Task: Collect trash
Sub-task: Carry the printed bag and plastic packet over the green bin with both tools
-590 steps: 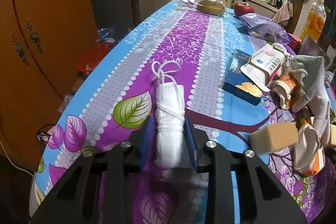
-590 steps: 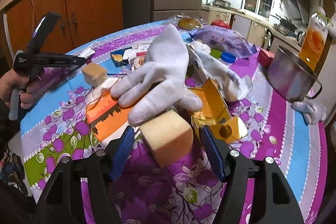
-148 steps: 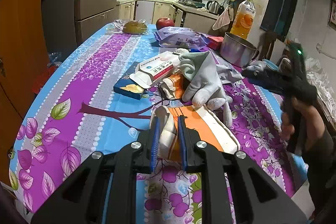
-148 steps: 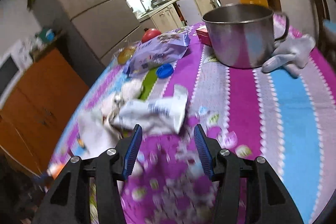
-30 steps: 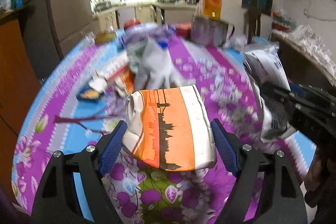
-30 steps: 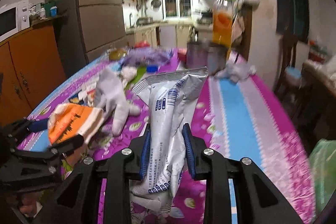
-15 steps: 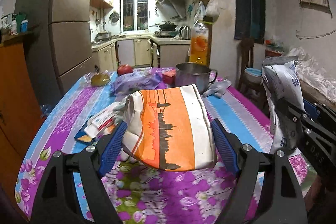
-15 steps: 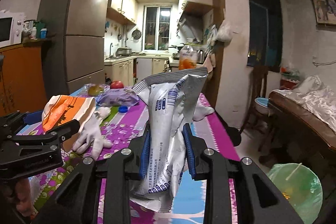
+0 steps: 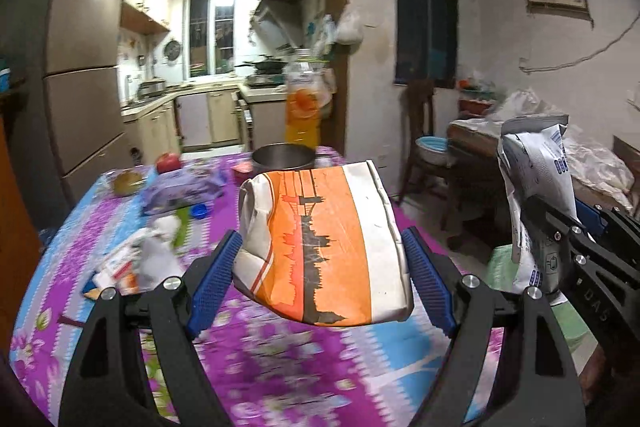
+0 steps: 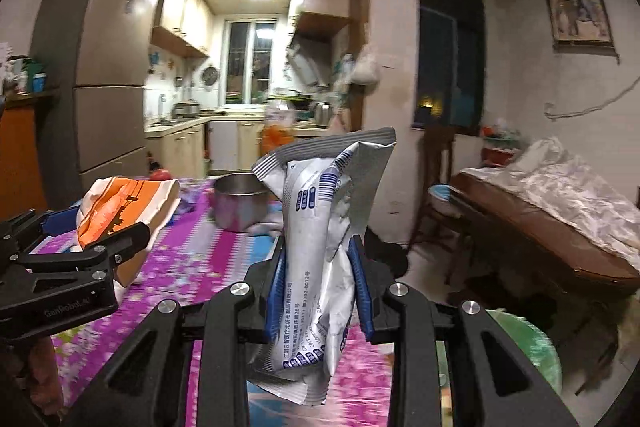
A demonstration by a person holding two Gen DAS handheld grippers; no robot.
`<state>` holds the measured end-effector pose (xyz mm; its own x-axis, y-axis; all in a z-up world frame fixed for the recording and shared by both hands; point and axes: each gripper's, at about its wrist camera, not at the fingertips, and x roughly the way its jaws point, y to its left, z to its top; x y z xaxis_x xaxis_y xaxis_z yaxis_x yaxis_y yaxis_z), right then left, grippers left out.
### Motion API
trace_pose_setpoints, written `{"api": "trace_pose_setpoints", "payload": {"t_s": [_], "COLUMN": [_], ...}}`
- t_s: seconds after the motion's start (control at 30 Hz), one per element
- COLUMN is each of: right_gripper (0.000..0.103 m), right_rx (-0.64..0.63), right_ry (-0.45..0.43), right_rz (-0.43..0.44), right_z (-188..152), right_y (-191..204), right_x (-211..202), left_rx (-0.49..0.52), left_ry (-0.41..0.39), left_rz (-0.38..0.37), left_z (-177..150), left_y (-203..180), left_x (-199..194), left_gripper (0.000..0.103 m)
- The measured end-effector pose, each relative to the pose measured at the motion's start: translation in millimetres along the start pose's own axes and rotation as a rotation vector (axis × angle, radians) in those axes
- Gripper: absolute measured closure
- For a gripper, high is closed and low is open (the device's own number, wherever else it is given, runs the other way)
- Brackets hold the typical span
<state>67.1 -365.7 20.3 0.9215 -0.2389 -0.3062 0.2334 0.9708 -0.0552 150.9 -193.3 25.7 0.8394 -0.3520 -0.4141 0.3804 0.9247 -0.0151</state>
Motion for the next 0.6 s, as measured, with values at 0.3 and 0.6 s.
{"api": "trace_pose_setpoints", "payload": {"t_s": [0.3, 0.6], "right_gripper": [0.072, 0.072], "right_rx": [0.049, 0.105], "right_ry": [0.018, 0.109], "right_rz": [-0.161, -0.252], "right_z": [-4.0, -21.5], "right_y": [-100.5, -205.3], "right_x": [-24.7, -28.1], "left_rx": [0.064, 0.127], "left_ry": [0.003, 0.046], "left_rz": [-0.138, -0.256], "left_z": [6.3, 7.1], "left_y": [-77.1, -153.0], "left_x": [12.5, 37.0], "left_gripper": [0.025, 0.025]}}
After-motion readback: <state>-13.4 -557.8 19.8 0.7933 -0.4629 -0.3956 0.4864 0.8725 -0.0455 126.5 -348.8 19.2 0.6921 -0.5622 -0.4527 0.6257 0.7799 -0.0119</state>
